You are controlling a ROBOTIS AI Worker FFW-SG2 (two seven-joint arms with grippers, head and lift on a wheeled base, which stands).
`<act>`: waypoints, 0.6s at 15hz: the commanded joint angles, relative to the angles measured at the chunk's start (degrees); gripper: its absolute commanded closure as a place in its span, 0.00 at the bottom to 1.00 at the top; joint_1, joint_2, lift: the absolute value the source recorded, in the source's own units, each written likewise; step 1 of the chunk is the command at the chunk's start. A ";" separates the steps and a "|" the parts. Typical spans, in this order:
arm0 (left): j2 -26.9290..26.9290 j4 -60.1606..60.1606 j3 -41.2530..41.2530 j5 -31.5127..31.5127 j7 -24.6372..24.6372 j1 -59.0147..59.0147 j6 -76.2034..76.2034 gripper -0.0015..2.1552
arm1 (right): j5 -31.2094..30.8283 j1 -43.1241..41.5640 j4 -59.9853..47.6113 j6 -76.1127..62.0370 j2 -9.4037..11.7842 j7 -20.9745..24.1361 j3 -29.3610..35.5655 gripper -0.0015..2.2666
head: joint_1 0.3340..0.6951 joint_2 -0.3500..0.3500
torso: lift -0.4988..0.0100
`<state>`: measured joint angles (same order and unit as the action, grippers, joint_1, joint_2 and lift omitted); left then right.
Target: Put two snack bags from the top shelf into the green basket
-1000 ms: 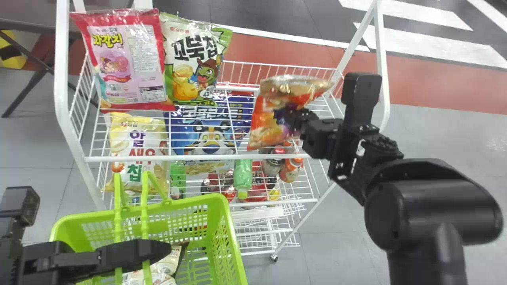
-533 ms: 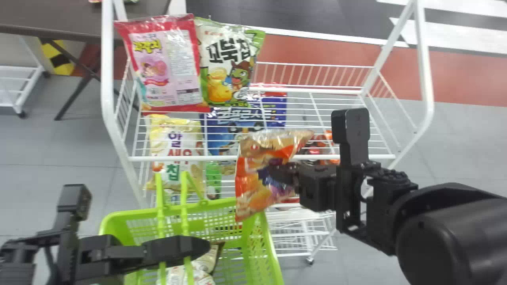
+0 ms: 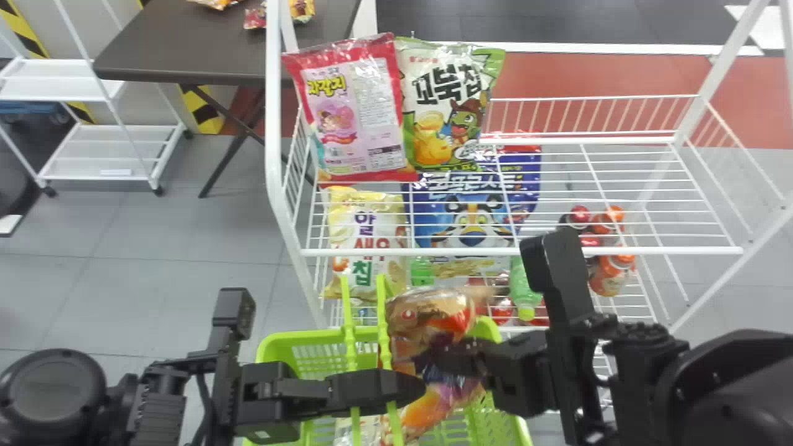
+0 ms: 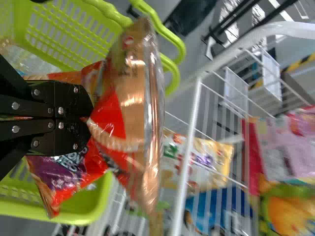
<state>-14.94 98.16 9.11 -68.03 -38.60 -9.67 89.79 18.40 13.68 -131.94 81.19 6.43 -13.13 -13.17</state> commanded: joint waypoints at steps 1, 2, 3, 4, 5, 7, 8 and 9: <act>0.00 -0.43 -0.32 0.00 -0.07 0.26 0.24 0.99 | -0.03 1.61 1.77 -1.07 0.07 -0.93 -0.36 0.72 | 1.00 0.62 | 0.98; 0.00 -0.43 -0.23 0.00 -0.16 0.26 0.24 0.99 | -2.05 2.76 1.68 -3.89 0.25 -1.46 -0.36 0.18 | 1.00 0.63 | 0.98; -0.09 -0.43 -0.14 0.00 -0.25 0.17 0.24 0.99 | -4.34 3.37 1.68 -6.70 0.42 -1.55 -0.45 0.00 | 1.00 0.64 | 0.98; -0.18 -0.43 -0.14 -0.09 -0.34 0.09 0.24 0.99 | -6.09 4.78 1.68 -11.45 0.51 -3.13 -0.01 0.00 | 1.00 0.63 | 0.98; -0.18 -0.43 -0.14 -0.09 -0.34 0.09 0.24 0.99 | -6.62 6.36 1.51 -17.60 0.60 -4.09 1.40 0.01 | 1.00 0.62 | 0.98; -0.18 -0.16 0.39 -0.09 -0.60 -0.62 0.24 0.99 | -6.80 7.59 1.60 -22.87 0.51 -6.29 3.86 0.03 | 1.00 0.60 | 0.98; 0.00 0.01 0.83 -0.09 -0.86 -1.23 0.24 0.99 | -6.18 7.94 1.68 -23.57 0.34 -7.79 5.26 0.03 | 1.00 0.58 | 0.98; 0.08 0.10 1.09 -0.09 -1.04 -1.50 0.24 0.99 | -5.30 8.56 1.77 -24.28 0.16 -9.10 6.41 0.03 | 1.00 0.56 | 0.98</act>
<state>-15.02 98.07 9.74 -68.13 -39.52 -10.61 89.79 12.11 21.46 -130.32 58.30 6.87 -21.40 -8.54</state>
